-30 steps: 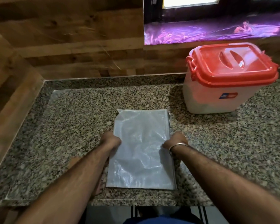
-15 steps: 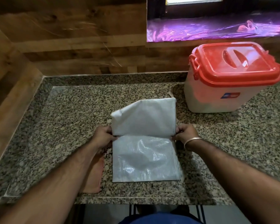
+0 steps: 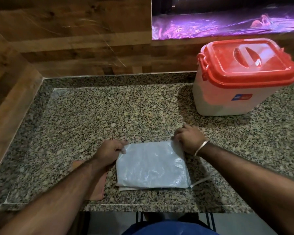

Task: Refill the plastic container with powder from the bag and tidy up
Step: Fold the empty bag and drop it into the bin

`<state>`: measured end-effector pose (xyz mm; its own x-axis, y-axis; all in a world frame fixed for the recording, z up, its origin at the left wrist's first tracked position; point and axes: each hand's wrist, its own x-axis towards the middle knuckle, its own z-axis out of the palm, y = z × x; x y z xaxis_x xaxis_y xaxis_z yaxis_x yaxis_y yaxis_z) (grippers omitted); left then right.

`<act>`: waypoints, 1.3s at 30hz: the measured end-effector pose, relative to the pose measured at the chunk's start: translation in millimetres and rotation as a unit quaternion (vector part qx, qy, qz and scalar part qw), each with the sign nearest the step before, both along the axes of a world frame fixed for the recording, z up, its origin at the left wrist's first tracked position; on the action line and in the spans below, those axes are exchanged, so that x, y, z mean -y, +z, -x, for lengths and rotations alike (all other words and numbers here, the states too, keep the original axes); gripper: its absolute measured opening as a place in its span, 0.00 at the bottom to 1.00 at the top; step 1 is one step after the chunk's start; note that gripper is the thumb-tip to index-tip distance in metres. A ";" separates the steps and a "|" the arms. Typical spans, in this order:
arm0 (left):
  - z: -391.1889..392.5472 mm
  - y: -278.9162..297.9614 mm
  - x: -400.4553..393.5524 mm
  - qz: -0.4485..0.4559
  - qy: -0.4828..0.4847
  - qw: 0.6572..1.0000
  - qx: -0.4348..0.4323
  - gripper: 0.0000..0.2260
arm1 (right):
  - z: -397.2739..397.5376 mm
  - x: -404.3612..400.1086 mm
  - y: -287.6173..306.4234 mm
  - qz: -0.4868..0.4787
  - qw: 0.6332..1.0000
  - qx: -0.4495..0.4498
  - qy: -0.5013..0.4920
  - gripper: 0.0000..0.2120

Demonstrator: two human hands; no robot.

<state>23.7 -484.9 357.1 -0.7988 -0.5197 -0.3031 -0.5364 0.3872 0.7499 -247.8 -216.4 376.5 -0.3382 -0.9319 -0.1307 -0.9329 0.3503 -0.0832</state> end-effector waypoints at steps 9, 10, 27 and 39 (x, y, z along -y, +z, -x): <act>35.0 34.5 -1.4 0.061 -0.061 0.995 0.055 0.13 | -69.8 54.1 5.4 -0.096 0.991 0.095 -0.024 0.31; 36.1 37.1 -2.9 0.076 -0.090 0.990 0.082 0.17 | -73.2 60.8 8.2 -0.098 0.988 0.111 -0.040 0.29; 42.0 65.8 -2.9 -0.361 0.078 0.926 -0.079 0.32 | -5.3 41.3 48.7 0.173 0.629 0.699 -0.295 0.15; 55.5 73.5 -40.5 -0.337 0.061 0.934 -0.102 0.31 | 2.6 14.3 57.9 0.214 0.650 0.672 -0.282 0.22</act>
<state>-31.8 -444.4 430.6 -0.8227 -0.3572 -0.4423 -0.3648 -0.2649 0.8926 -250.5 -230.8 434.4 -0.4904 -0.7575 -0.4309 0.3507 0.2811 -0.8933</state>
